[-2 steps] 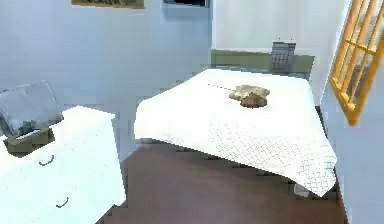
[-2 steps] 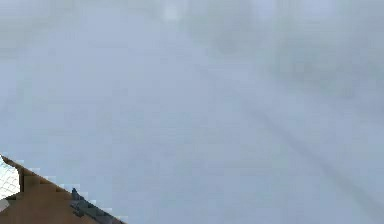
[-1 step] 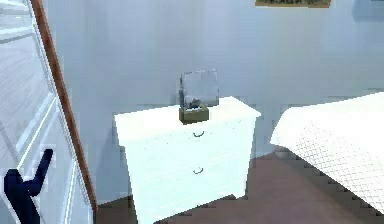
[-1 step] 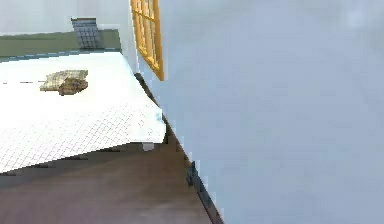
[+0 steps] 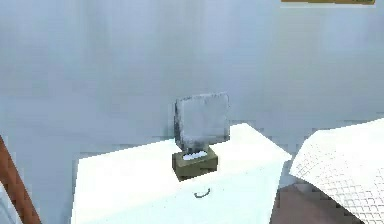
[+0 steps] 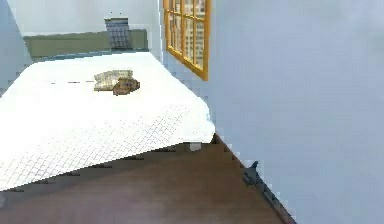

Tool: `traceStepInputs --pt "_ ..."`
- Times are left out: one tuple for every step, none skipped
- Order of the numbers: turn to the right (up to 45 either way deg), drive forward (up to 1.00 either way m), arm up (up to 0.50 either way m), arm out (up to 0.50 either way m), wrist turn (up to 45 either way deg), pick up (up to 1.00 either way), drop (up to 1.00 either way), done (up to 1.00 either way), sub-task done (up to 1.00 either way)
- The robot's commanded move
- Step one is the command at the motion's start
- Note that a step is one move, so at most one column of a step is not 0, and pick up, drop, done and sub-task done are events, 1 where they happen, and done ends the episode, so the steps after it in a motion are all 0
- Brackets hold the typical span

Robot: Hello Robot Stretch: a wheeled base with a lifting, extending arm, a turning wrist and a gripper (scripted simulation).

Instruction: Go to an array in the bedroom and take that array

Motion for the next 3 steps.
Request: traceStepInputs --pt "-45.0 0.0 0.0 0.0 0.0 0.0 0.0 0.0 0.0" --pt "-36.0 0.0 0.0 0.0 0.0 0.0 0.0 0.0 0.0" --pt "45.0 0.0 0.0 0.0 0.0 0.0 0.0 0.0 0.0"
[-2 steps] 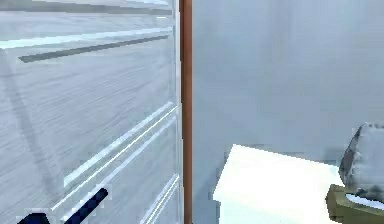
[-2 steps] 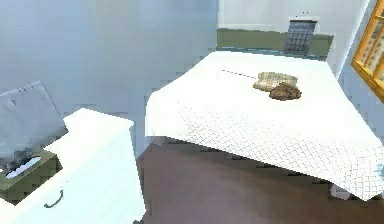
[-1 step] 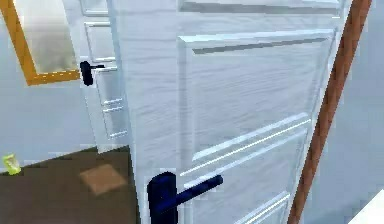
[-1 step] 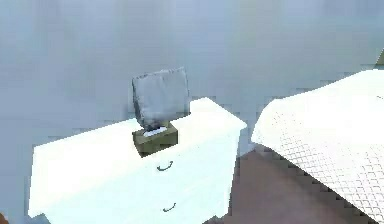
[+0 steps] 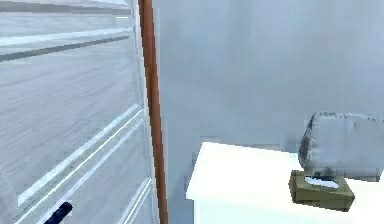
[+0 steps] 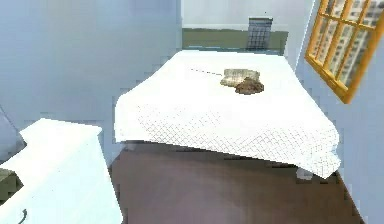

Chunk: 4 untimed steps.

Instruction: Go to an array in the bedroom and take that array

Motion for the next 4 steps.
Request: traceStepInputs --pt "45.0 0.0 0.0 0.0 0.0 0.0 0.0 0.0 0.0" --pt "0.0 0.35 0.0 0.0 0.0 0.0 0.0 0.0 0.0" --pt "-45.0 0.0 0.0 0.0 0.0 0.0 0.0 0.0 0.0" --pt "-45.0 0.0 0.0 0.0 0.0 0.0 0.0 0.0 0.0"
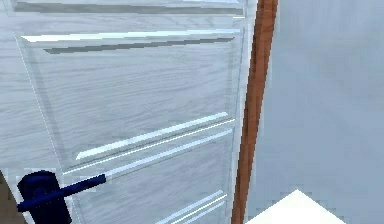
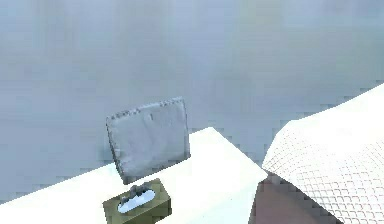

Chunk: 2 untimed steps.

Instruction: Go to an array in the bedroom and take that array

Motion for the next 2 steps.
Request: traceStepInputs --pt "0.0 0.0 0.5 0.0 0.0 0.0 0.0 0.0 0.0" --pt "0.0 0.0 0.38 0.0 0.0 0.0 0.0 0.0 0.0"
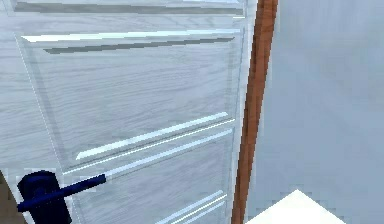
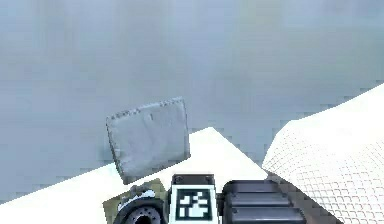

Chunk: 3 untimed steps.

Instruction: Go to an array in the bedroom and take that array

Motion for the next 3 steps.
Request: traceStepInputs --pt "0.0 0.0 0.0 0.42 0.0 0.0 0.0 0.0 0.0" --pt "0.0 0.0 0.0 0.0 45.0 0.0 0.0 0.0 0.0" --pt "0.0 0.0 0.0 0.0 45.0 0.0 0.0 0.0 0.0"
